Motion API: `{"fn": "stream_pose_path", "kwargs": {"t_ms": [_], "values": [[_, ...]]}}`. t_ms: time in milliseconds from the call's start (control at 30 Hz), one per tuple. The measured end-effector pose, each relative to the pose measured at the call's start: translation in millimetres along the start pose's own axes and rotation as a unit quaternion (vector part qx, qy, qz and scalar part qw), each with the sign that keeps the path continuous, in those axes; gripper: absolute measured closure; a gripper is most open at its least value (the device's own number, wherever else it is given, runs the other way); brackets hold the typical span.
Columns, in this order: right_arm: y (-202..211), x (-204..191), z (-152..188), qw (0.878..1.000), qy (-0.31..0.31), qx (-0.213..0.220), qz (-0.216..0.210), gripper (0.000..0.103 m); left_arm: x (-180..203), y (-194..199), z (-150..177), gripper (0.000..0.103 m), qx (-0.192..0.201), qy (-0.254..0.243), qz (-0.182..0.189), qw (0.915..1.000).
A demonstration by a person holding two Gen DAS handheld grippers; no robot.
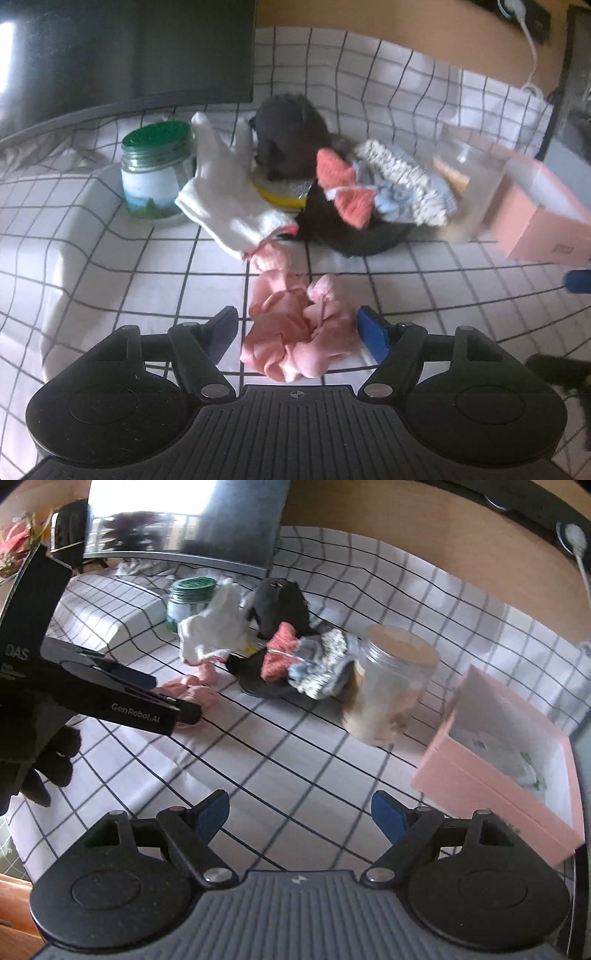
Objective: Organize soft objects
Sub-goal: 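Grasp the pink scrunchie with the left tool, then grasp the white glove with the right tool while the left tool holds the scrunchie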
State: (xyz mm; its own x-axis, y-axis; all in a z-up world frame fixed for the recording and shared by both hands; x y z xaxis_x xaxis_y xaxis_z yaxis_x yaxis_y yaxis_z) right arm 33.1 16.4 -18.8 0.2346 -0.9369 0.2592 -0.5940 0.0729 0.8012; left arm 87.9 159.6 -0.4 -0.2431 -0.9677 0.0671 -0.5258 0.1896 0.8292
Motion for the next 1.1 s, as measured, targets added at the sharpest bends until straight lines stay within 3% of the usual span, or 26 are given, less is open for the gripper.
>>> {"fn": "stream_pose_path", "kwargs": {"t_ms": [67, 100, 133, 167, 233, 433, 700, 967, 1000, 1067, 1100], "values": [[-1.1, 3.6, 1.5, 1.000, -0.009, -0.004, 0.004, 0.018, -2.1, -1.3, 1.8, 0.031, 0.000, 0.004, 0.009, 1.0000], [-1.9, 5.2, 1.8, 1.000, -0.012, -0.006, 0.005, 0.018, -3.8, -1.3, 3.0, 0.044, -0.002, 0.008, 0.016, 0.9998], [-2.9, 6.9, 1.6, 1.000, -0.016, -0.008, 0.005, 0.018, -5.9, -0.9, 4.3, 0.064, -0.004, 0.012, 0.026, 0.9996], [-3.7, 8.0, 0.9, 1.000, -0.017, -0.009, 0.005, 0.018, -8.4, 0.9, 5.5, 0.072, -0.005, 0.019, 0.031, 0.9993], [-5.4, 8.1, -3.9, 1.000, -0.017, -0.007, 0.004, 0.018, -15.2, 6.4, 6.4, 0.078, -0.016, 0.039, 0.041, 0.9982], [-10.0, -9.7, -43.0, 1.000, 0.018, 0.020, -0.009, 0.018, -58.8, 36.9, 16.0, 0.081, 0.012, 0.113, 0.060, 0.9917], [-40.7, -68.2, -124.5, 0.994, 0.083, 0.067, -0.022, 0.018, -125.6, 79.3, 25.2, 0.082, 0.042, 0.176, 0.032, 0.9829], [-107.4, -122.5, -189.5, 0.991, 0.127, 0.037, 0.003, 0.020, -168.3, 88.1, 31.8, 0.082, 0.038, 0.196, 0.019, 0.9797], [-113.4, -123.8, -193.0, 0.991, 0.129, 0.032, 0.008, 0.025, -171.0, 89.7, 31.6, 0.082, 0.042, 0.194, 0.023, 0.9799], [-122.3, -120.8, -199.1, 0.991, 0.130, 0.017, 0.011, 0.051, -177.5, 91.3, 29.1, 0.082, 0.051, 0.194, 0.037, 0.9789], [-125.5, -116.7, -202.0, 0.992, 0.128, 0.004, 0.006, 0.073, -181.6, 92.2, 27.1, 0.082, 0.055, 0.196, 0.050, 0.9777]]}}
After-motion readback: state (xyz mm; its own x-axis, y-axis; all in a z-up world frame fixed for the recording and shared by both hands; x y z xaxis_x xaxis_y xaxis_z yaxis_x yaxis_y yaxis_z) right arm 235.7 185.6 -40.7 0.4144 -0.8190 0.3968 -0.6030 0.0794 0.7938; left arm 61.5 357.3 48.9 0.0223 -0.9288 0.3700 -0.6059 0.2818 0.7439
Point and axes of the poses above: each gripper's, at about its wrist camera, not at the fingertips, and y roughly against the way its jaws point, x to its right, z to its underside, the point moved 1 cm from there along -y, roughly the way its jaws point, and after that the axes turned 14 degrees about -x, right-handed, at the moved point
